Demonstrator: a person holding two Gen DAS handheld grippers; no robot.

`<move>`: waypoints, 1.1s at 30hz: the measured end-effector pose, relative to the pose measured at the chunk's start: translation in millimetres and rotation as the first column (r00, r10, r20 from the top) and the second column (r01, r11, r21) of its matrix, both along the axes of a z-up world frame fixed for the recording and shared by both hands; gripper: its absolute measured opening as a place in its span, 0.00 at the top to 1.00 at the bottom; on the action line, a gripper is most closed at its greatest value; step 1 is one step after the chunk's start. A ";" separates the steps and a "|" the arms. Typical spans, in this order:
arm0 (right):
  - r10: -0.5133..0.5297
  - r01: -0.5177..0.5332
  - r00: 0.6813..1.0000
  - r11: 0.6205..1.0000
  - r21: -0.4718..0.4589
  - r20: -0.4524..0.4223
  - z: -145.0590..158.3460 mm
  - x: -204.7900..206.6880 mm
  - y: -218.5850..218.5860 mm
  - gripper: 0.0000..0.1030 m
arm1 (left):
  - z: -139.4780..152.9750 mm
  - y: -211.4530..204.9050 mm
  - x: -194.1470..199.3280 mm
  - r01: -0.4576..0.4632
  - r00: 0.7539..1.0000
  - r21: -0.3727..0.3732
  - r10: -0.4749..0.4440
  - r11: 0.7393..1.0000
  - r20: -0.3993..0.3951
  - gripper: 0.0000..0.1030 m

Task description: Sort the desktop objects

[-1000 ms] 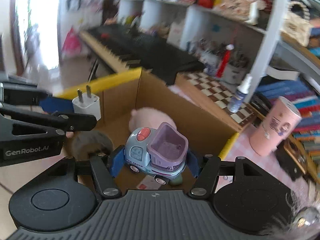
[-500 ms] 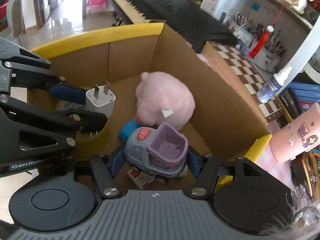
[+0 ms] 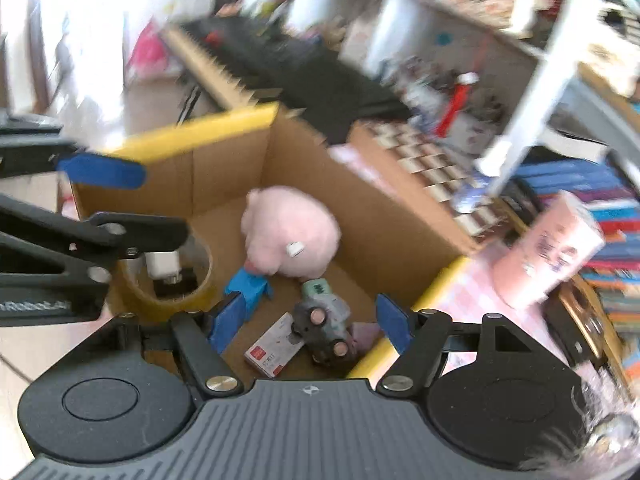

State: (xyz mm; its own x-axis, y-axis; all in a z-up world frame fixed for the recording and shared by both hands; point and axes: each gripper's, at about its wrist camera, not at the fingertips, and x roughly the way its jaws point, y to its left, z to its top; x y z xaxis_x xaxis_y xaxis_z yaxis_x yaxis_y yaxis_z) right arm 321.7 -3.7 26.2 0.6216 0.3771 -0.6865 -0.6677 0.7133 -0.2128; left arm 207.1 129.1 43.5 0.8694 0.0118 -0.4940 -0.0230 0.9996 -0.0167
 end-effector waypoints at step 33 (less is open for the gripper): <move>-0.760 0.682 0.644 0.621 0.387 0.085 -8.6 -352.2 -125.5 0.03 | -15.6 -51.2 -217.9 0.022 1.000 0.046 -0.021 0.999 -0.005 0.09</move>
State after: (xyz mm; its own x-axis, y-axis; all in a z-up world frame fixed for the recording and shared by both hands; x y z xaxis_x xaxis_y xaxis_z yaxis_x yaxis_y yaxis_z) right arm -30.5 -129.2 17.6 0.8957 -0.1069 -0.4317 0.1298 0.9913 0.0239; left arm -10.8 77.9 27.9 0.8673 0.0163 -0.4975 -0.0016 0.9996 0.0299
